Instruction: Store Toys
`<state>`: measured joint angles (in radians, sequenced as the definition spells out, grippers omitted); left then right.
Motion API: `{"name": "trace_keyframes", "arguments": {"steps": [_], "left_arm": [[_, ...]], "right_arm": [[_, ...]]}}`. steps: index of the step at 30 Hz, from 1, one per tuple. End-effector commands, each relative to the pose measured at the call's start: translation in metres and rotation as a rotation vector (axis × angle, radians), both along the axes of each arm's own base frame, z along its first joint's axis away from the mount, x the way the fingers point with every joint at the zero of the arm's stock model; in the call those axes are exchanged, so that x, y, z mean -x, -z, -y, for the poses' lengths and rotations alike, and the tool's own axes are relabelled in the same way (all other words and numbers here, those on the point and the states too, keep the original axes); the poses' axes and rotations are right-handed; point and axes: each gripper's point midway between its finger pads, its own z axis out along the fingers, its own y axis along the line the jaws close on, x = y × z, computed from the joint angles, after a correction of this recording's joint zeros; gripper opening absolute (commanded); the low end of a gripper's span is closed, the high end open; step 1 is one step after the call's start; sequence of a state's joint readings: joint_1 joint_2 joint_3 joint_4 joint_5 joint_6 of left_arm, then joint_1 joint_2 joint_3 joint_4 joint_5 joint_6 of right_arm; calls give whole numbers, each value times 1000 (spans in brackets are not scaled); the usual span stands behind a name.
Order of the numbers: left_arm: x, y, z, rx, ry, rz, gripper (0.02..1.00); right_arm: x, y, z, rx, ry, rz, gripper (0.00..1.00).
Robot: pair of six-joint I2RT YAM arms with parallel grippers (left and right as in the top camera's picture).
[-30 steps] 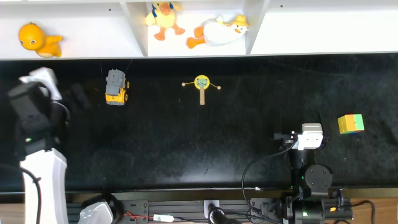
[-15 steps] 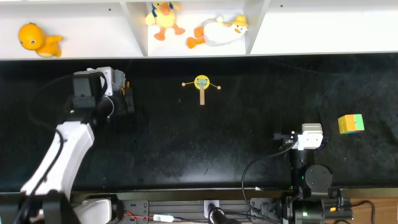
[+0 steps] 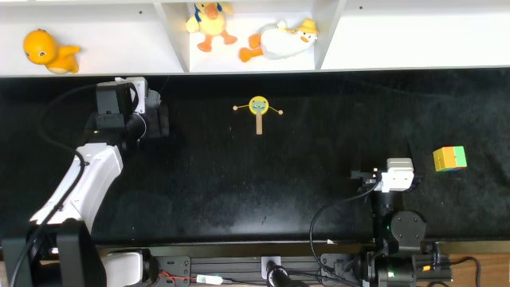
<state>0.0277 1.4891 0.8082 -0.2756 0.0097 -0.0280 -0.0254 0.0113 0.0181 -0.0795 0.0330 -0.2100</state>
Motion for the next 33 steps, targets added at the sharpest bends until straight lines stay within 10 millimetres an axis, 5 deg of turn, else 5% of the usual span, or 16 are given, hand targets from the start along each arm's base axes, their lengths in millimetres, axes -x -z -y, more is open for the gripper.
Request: {"name": "trace_keyframes", "arguments": {"steps": [1,10,26,33], "left_arm": [[-9,-7,-3,-34,9,23,897],[-9,0,-5,-42,3,4,816],[-9,4,-7,-42,-1,-3,430],[-5,-16,-8,-40,-4,35,421]], "right_arm": [[0,4,-1,0,-4,-3,996],[0,4,-1,0,-4,-3,996],[0,4,-1,0,-4,-3,996],[0,4,-1,0,-4,-3,996]]}}
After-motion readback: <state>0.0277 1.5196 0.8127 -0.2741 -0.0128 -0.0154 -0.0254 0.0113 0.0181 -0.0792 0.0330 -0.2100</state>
